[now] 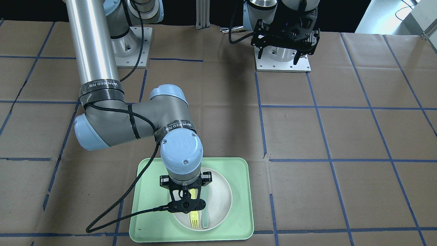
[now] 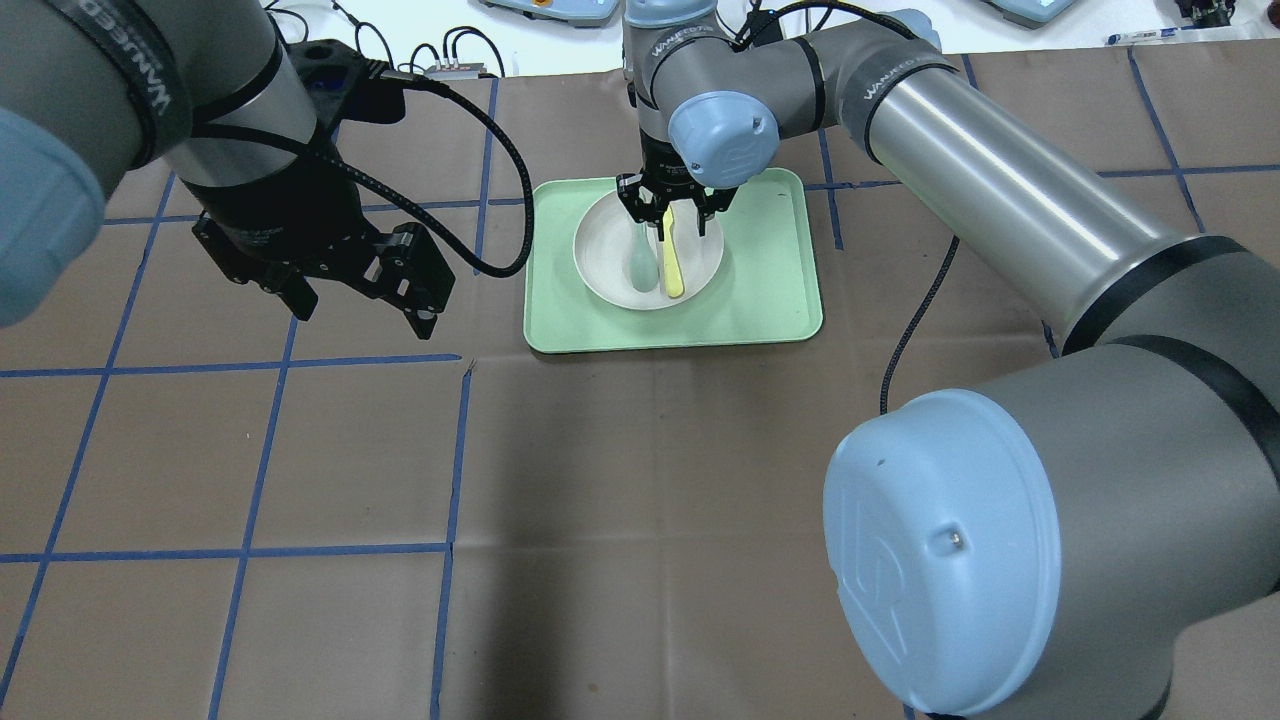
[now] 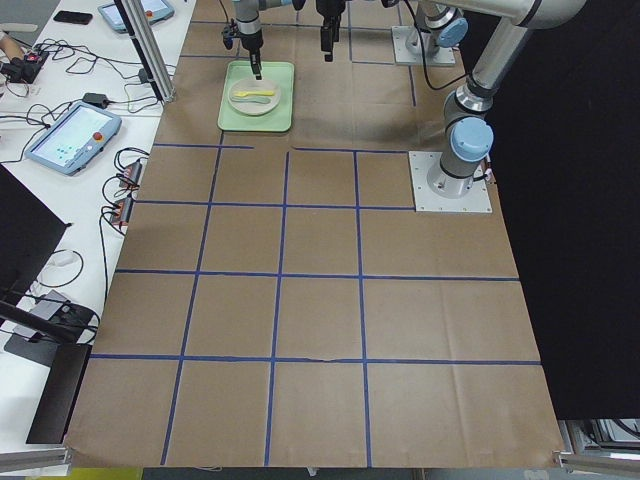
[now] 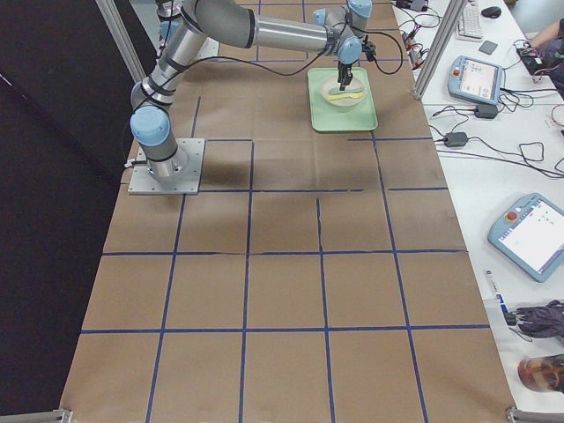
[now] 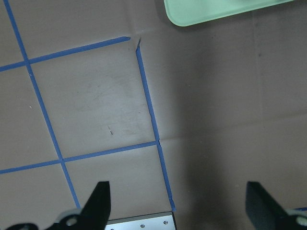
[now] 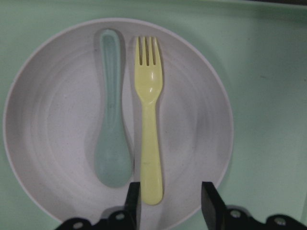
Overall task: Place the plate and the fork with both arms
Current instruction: 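Lower the right gripper over the yellow fork on the plate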
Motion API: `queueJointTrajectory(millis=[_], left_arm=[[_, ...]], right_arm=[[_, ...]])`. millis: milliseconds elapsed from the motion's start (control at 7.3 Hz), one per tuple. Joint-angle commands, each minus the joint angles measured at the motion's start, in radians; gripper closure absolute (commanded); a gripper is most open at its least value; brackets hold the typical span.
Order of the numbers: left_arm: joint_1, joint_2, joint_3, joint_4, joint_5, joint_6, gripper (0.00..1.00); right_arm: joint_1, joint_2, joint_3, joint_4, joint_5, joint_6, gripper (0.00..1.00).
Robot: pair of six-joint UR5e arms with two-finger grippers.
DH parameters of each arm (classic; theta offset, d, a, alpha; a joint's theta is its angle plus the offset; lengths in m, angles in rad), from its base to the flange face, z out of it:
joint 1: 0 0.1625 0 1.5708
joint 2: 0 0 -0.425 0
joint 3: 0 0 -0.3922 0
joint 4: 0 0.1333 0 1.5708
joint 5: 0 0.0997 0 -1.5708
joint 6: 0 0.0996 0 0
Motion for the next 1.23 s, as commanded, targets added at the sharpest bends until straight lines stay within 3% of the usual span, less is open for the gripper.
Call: queueJointTrajectory(millis=[0,411,1095], left_arm=[[0.0,0.002,-0.001,0.0,0.003,0.0,0.0],[0.002,0.002,-0.001,0.0,0.003,-0.001,0.0],[0.002,0.004,-0.002,0.0,0.004,0.0,0.0]], right_arm=[[0.001,0.016,0.001,0.001,0.0,0.002,0.51],[-0.001,0.043,-0.001,-0.002,0.001,0.003,0.57],[-0.001,0.078,-0.004,-0.074,0.0,0.017,0.57]])
